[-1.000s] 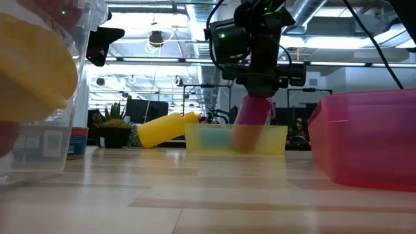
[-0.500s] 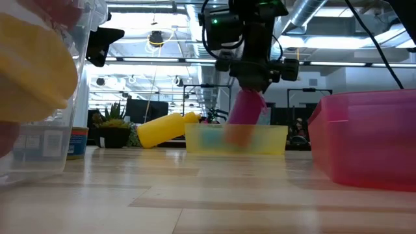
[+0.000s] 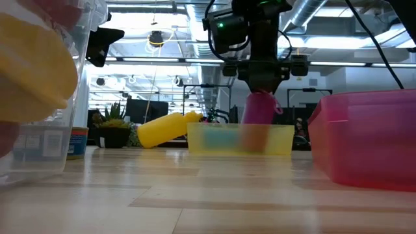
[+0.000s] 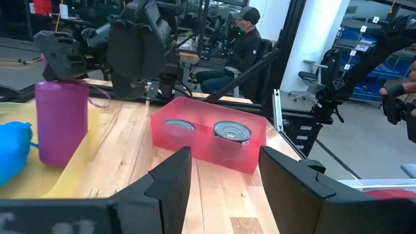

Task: Pick & Place Food Item
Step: Adjust the purple tumbler in the yellow bin

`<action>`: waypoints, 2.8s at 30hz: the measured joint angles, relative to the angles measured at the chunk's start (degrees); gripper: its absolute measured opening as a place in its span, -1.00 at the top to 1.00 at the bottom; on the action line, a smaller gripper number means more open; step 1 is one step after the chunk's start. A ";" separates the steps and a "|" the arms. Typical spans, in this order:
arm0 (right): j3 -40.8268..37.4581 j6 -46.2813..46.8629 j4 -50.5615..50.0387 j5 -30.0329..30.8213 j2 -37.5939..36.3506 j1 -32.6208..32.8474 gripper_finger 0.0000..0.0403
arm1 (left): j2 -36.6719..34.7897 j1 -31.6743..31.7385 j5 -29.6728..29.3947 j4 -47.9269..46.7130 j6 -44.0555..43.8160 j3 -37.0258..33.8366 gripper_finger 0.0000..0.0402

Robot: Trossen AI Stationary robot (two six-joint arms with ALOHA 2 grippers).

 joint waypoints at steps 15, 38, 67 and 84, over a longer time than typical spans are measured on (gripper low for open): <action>0.15 6.12 -3.37 -5.55 -0.25 0.09 -0.14 | 0.00 0.00 -0.24 -0.68 0.15 0.00 0.14; -0.04 12.66 -5.86 -4.64 0.08 2.15 -0.29 | 0.00 0.00 0.06 -1.05 0.20 0.00 0.14; 11.67 14.33 -9.61 0.14 -0.10 3.36 -0.29 | -0.01 0.00 0.21 -1.11 0.17 -0.02 0.14; 16.81 24.92 -9.37 7.41 -0.16 3.88 -0.29 | 0.00 0.01 0.32 -1.09 0.02 -0.02 0.14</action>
